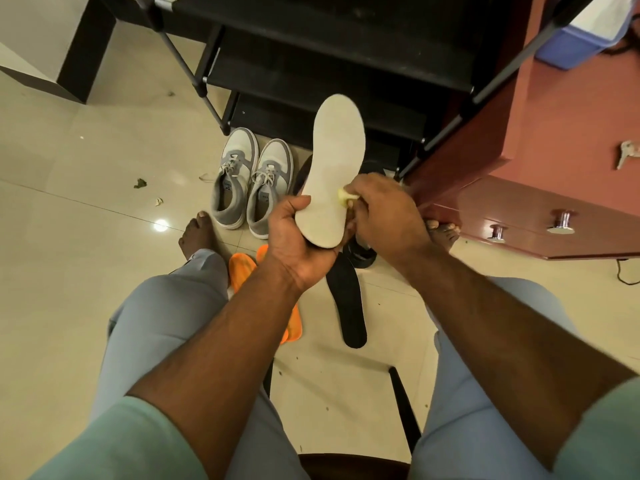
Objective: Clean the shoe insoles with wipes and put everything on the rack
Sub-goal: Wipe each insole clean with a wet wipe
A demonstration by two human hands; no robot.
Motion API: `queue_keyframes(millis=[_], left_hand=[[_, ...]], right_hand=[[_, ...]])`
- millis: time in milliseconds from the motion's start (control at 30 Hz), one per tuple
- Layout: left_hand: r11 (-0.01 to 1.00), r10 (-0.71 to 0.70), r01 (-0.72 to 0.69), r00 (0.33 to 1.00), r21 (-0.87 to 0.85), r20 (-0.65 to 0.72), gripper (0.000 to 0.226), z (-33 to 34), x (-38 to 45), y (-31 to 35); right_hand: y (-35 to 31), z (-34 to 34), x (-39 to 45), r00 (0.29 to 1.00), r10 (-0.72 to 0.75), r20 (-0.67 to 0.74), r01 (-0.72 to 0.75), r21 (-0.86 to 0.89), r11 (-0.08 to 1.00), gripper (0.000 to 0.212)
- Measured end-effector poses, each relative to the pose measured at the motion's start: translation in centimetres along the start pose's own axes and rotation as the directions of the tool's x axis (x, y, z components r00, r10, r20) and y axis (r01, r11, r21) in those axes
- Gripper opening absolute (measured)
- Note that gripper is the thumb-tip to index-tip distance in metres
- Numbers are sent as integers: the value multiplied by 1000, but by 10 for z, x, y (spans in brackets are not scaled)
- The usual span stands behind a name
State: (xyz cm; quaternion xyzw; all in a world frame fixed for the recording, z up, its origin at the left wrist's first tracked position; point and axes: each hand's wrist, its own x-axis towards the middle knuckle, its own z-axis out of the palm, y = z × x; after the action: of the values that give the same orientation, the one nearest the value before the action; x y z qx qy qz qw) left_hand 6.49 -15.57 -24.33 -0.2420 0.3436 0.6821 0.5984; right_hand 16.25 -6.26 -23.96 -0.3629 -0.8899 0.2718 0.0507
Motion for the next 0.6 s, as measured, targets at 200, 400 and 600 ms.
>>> queue_keyframes(millis=[200,400,600], left_hand=[[991,4,-12,998,132,59,62,-4,3,6],[978,-153,96,936,186,317,87,-1,-4,3],[969,-225,179,924,168,308,93,0,-6,14]], right_hand=[[-4,2,-27,982,-188,-4,186,149,971,19],[31,-2,14,973,199,-119,-166,237,957,20],[28,-14,5,984,173,-51,-126,497,858,15]])
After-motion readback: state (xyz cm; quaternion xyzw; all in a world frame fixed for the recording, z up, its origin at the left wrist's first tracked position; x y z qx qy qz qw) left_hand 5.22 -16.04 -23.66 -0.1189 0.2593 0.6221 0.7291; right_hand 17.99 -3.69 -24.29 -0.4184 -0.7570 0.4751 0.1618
